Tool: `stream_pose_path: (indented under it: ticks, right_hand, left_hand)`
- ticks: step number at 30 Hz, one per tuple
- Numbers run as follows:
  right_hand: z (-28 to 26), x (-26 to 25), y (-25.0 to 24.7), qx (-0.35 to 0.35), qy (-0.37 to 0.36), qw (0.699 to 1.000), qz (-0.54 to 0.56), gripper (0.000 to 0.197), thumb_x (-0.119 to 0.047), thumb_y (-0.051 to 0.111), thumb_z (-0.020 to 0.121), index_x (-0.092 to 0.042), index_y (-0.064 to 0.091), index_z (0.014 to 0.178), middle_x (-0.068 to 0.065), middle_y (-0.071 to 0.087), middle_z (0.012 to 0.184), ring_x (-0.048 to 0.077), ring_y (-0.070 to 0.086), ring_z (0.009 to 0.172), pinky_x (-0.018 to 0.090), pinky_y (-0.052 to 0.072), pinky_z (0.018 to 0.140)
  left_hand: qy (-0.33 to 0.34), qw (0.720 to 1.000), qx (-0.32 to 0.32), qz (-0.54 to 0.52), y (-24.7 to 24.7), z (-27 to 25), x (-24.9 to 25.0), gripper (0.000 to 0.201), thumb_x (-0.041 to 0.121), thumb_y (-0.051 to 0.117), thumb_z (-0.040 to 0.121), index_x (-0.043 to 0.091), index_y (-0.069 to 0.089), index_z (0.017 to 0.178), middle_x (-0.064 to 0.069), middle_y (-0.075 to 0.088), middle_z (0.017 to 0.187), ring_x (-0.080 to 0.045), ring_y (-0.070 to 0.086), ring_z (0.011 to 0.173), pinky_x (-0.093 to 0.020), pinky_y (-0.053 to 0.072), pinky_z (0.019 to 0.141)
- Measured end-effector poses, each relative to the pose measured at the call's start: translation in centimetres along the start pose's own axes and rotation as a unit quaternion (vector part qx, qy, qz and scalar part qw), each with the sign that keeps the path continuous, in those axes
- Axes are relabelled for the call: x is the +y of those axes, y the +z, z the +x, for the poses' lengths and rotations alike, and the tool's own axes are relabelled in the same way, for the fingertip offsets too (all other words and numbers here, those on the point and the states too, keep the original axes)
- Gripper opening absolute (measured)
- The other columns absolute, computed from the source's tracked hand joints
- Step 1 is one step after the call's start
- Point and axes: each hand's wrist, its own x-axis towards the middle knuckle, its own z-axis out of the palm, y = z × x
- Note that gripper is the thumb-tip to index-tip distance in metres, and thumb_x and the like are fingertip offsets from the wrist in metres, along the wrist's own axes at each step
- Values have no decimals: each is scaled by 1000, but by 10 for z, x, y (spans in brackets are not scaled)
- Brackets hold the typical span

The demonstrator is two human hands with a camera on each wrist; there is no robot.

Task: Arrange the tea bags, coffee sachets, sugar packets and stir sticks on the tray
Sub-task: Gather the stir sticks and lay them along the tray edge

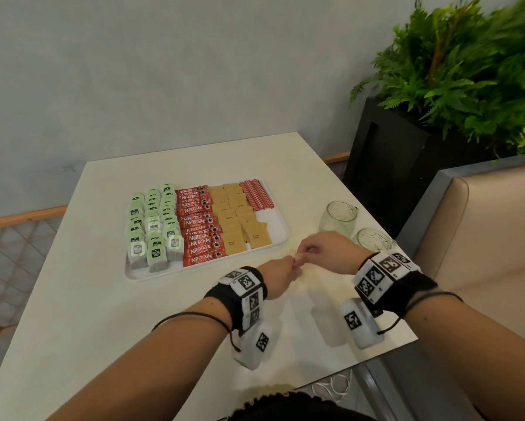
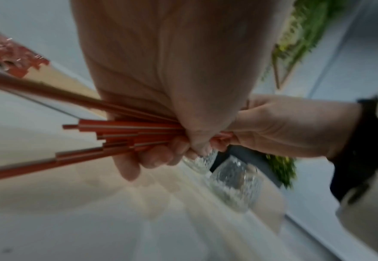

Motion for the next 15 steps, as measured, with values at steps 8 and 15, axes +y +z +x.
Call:
stream_pose_path:
  ticks: [8,15]
  right_hand:
    - [-27,-28,-21,123,-98,987,20,132,-76,74,48,-50,-7,149,-15,-10,162,5,-25,145,42,-6,119]
    - [-28,-40,-15,140,-157,977,-43,122,-61,79,62,-42,0,153,-13,-3,163,6,-22,146,44,-8,121]
  left_hand:
    - [-9,756,102,-647,-42,-8,32,25,27,42,104,11,46,85,1,40,56,-12,41,44,-24,44,45]
    - [-9,702,97,-706,-50,-17,40,20,23,46,104,9,50,89,2,39,56,-9,39,41,-22,46,43]
